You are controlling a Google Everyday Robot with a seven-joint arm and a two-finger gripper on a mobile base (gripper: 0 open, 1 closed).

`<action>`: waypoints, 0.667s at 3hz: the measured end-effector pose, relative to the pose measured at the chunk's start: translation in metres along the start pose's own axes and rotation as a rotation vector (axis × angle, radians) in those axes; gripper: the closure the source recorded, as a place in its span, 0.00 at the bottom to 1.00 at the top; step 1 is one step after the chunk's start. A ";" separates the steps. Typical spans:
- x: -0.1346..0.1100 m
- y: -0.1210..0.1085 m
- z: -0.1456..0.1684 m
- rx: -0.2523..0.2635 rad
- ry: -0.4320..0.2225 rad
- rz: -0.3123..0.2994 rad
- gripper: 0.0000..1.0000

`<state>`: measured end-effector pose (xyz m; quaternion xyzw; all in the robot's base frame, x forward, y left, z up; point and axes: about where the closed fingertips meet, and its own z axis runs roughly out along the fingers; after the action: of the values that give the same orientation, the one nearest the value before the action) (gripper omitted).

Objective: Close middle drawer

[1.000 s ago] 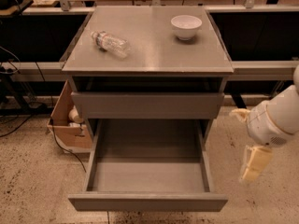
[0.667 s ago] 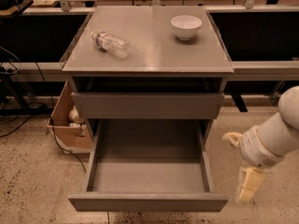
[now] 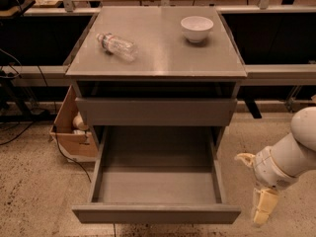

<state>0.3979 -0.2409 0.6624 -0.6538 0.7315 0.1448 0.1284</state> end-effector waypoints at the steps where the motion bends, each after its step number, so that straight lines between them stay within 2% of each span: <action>1: 0.002 0.002 0.021 0.035 -0.040 0.005 0.00; 2: 0.002 -0.007 0.061 0.080 -0.108 -0.005 0.00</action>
Offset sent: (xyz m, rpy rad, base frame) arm 0.0268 0.0385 -0.1199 0.1977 -0.1587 -0.0487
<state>0.4049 -0.2207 0.6049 -0.6411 0.7272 0.1500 0.1942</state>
